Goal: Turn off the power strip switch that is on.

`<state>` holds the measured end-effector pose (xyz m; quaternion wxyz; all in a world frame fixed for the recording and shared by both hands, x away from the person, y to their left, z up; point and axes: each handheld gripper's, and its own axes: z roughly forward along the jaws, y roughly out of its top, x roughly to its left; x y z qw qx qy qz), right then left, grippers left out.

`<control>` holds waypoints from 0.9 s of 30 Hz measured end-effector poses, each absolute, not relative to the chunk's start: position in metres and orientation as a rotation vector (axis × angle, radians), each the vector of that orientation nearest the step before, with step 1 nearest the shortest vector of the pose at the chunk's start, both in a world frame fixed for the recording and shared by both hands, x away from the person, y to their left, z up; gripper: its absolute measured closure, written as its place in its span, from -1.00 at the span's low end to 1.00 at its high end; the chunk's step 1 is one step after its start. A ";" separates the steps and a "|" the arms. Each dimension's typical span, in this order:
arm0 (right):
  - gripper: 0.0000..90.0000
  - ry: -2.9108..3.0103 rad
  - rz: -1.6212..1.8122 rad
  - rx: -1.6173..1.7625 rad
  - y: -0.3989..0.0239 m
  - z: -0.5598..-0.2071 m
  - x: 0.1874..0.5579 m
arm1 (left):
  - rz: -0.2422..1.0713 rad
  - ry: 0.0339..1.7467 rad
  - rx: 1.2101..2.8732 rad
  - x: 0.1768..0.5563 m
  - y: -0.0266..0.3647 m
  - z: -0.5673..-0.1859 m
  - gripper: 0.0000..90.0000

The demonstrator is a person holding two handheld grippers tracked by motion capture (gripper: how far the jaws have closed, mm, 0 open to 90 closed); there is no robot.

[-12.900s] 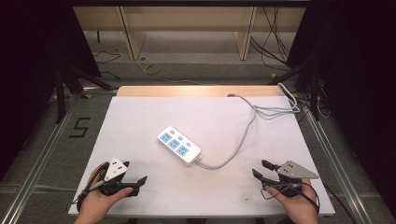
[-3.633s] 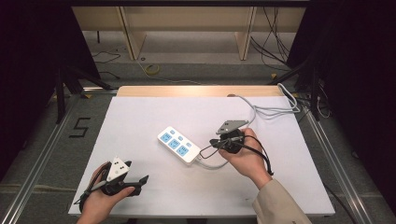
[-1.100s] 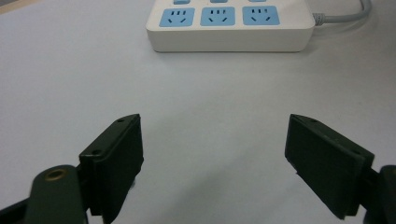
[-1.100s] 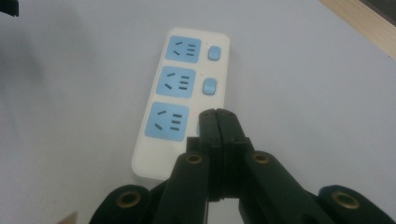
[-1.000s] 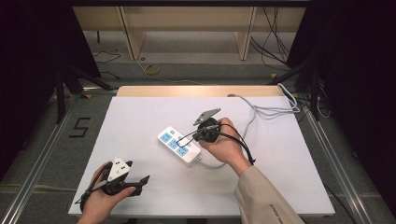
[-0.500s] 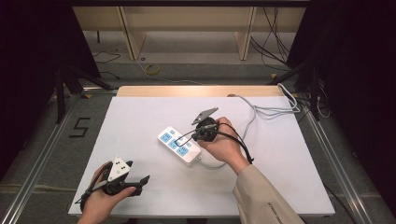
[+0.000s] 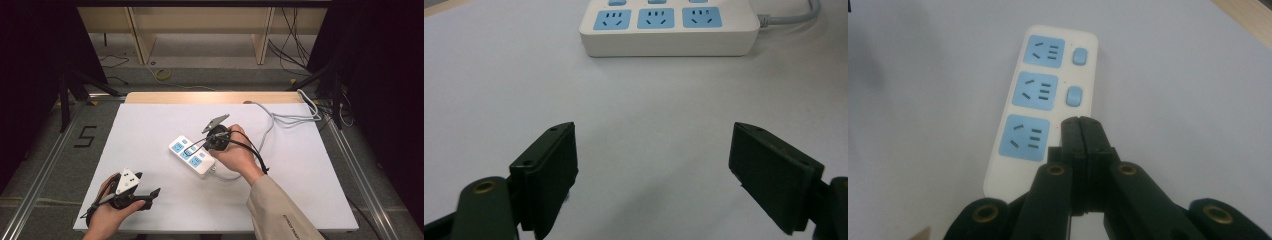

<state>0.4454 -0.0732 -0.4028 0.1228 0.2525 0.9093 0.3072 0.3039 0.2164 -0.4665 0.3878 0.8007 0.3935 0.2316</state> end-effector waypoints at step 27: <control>1.00 2.688 0.841 0.742 -0.061 -0.413 0.454 | 0.585 1.003 2.033 0.304 0.216 -0.467 -0.56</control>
